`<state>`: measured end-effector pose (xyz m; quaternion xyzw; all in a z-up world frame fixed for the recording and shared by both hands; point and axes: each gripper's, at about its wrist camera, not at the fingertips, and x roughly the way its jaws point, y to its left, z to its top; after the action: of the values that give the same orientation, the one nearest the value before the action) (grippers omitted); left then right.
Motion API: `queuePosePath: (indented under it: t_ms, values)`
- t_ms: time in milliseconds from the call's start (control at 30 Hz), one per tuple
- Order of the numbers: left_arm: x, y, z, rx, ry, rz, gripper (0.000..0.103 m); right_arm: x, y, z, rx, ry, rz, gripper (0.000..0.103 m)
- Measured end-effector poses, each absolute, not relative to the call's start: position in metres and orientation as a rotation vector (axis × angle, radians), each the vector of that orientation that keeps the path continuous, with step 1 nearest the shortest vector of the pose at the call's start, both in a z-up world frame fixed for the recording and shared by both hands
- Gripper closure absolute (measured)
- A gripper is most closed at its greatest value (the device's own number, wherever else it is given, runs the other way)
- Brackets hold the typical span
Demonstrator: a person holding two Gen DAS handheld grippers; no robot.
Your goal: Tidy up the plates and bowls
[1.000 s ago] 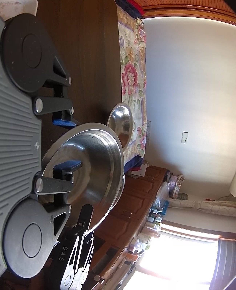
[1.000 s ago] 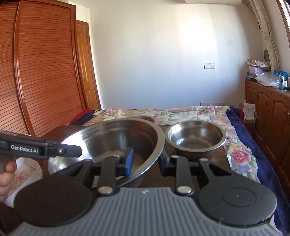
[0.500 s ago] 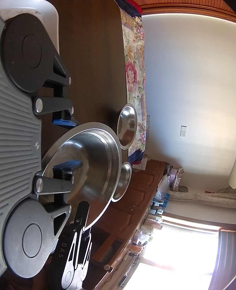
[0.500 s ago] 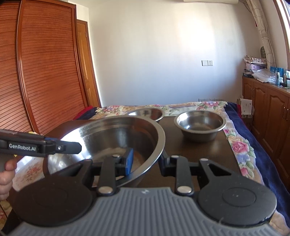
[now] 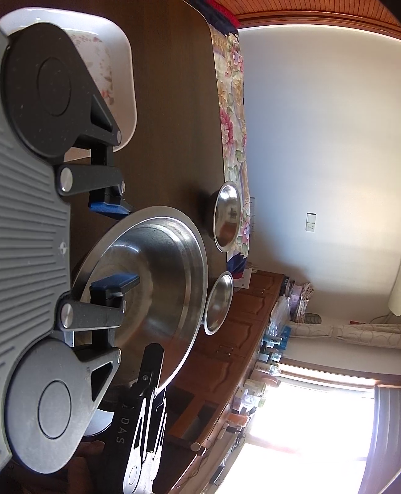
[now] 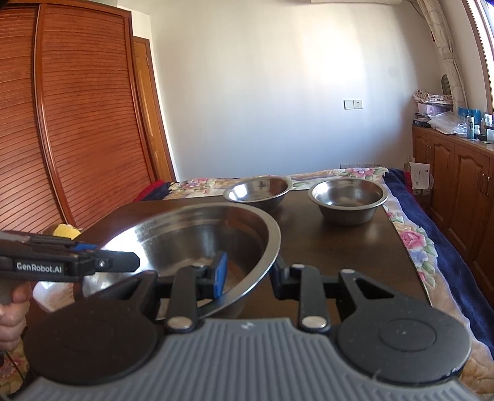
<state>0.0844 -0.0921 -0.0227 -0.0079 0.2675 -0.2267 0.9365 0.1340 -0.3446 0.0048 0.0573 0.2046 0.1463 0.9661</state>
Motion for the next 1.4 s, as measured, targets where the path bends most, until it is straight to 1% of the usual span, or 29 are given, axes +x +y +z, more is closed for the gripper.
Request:
queuePosePath:
  t_ms: [300,667,1233,1333,1400]
  values:
    - [0.077,-0.088,-0.023,-0.005,0.548,-0.461,0.063,0.124,-0.339,0.007,0.122,0.409,0.302,0.071]
    - [0.077,-0.082,-0.043,-0.009,0.591,-0.448,0.063,0.126,-0.331,-0.009,0.108,0.44,0.296,0.071]
    - [0.078,-0.083,-0.048,-0.015,0.608,-0.432,0.063,0.124,-0.328,-0.017,0.112,0.467,0.291,0.071]
    - [0.079,-0.083,-0.049,-0.014,0.608,-0.429,0.062,0.126,-0.327,-0.019,0.11,0.474,0.291,0.071]
    - [0.08,-0.083,-0.05,-0.014,0.611,-0.426,0.059,0.126,-0.326,-0.021,0.111,0.479,0.292,0.071]
